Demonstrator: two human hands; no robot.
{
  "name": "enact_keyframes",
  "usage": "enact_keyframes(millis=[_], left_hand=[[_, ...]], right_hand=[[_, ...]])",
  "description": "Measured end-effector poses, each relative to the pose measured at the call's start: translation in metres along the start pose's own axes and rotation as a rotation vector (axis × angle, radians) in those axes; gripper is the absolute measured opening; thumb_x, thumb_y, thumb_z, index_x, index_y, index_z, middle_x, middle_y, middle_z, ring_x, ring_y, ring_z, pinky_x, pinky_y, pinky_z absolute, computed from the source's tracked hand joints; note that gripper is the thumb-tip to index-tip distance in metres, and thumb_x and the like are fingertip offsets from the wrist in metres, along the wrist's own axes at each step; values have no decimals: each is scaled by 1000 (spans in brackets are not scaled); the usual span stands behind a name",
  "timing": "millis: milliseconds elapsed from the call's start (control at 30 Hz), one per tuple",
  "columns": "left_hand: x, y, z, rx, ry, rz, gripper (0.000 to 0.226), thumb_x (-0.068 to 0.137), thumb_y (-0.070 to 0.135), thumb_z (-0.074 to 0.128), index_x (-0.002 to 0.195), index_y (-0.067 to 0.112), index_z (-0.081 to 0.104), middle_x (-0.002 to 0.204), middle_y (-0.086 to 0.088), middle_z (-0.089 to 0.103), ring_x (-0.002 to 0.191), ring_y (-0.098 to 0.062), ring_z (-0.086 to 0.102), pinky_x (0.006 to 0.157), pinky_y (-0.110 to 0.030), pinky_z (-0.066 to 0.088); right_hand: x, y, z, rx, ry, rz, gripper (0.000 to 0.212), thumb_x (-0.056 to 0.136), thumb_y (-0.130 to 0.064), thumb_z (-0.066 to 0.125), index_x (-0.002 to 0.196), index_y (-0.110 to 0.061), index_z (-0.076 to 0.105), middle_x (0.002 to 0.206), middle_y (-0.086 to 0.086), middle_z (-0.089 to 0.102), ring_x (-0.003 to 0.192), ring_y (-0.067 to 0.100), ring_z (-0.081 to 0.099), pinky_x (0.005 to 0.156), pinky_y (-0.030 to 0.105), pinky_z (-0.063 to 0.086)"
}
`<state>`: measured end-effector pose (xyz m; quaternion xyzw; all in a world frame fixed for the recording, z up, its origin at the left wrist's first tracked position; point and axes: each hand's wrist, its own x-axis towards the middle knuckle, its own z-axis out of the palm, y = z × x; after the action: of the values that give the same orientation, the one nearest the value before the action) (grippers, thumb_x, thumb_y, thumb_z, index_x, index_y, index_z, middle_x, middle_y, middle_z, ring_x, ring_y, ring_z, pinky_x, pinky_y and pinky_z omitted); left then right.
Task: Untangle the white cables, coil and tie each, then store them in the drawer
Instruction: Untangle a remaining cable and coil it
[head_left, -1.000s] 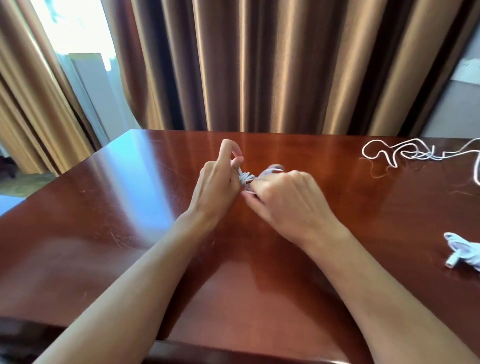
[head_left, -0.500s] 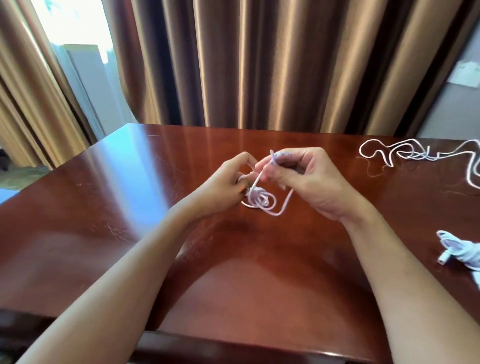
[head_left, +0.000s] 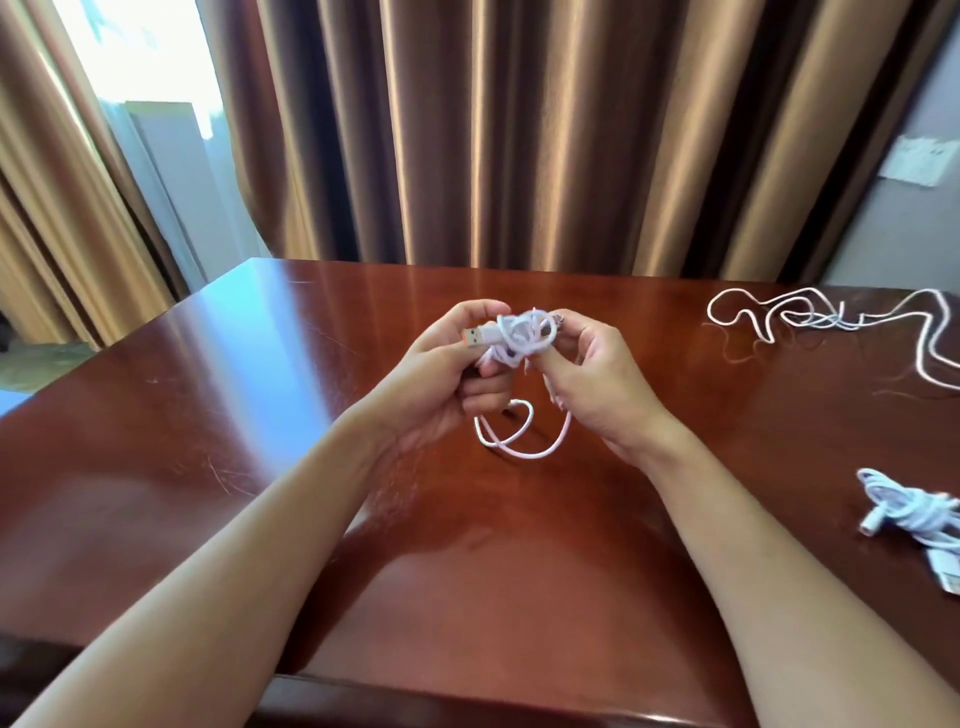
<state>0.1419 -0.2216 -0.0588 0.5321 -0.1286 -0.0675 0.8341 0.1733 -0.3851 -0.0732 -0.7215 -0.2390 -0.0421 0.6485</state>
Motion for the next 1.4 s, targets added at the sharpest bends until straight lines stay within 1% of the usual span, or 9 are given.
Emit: enact_keyframes(millis=[100,267,400,600,767,900,1067,1233,1400], left_hand=[[3,0,-1,-195,-34,-3,21,100,-4,36,114,5,48,65,-5,41,47,-6,35,40,-14,31],[4,-6,3,-213,35,76,14,98,6,46,104,-3,55,68,-5,53,53,-6,44,44,-14,39],[9,-10,2,-153,201,126,21,93,5,58,109,-9,56,69,-9,59,51,-7,47,45,-14,41],[13,-14,-10,333,482,217,17,91,8,71,98,-5,63,61,-8,64,42,-11,48,41,-21,41],[14,-10,-25,794,522,314,11,87,18,77,84,13,67,62,1,71,46,-12,58,50,-29,46],[12,-9,-29,1100,467,389,8,86,22,76,86,17,70,70,11,70,65,-2,64,65,-25,51],[8,-4,-29,1278,174,381,16,88,3,67,88,19,67,70,19,62,65,3,57,64,-20,43],[2,-1,-26,913,-159,270,10,94,1,52,94,8,59,76,-16,64,66,-17,57,60,-32,50],[0,2,-20,568,-158,307,7,94,3,57,100,0,54,82,-22,63,62,-17,60,61,-23,51]], right_hand=[[0,4,8,-66,37,-59,13,101,-20,62,98,-8,63,68,0,62,47,5,48,46,22,40],[-6,4,17,-370,78,-165,14,102,-21,57,103,-28,69,86,-11,74,73,9,70,72,37,58],[-14,-6,23,-802,-75,-61,20,106,-29,42,118,-22,55,99,8,74,97,36,69,74,44,54],[-22,-22,31,-1164,-68,-208,30,110,-34,35,108,-16,58,106,10,70,103,36,66,69,38,39],[-20,-22,16,-1231,-4,-496,24,100,-30,61,83,-13,64,78,9,69,70,37,69,52,33,34],[-12,-23,2,-1175,36,-688,21,90,-25,75,78,-10,67,69,6,61,54,31,62,45,31,42],[-4,-24,-20,-1068,20,-687,19,93,-23,69,86,-6,69,79,6,57,65,25,61,61,30,48],[0,-13,-29,-860,7,-551,23,98,-30,62,99,-11,75,82,1,56,69,18,58,62,38,53],[-1,-1,-24,-643,-58,-354,21,98,-16,59,96,-28,76,71,-15,59,62,4,56,63,27,44]])
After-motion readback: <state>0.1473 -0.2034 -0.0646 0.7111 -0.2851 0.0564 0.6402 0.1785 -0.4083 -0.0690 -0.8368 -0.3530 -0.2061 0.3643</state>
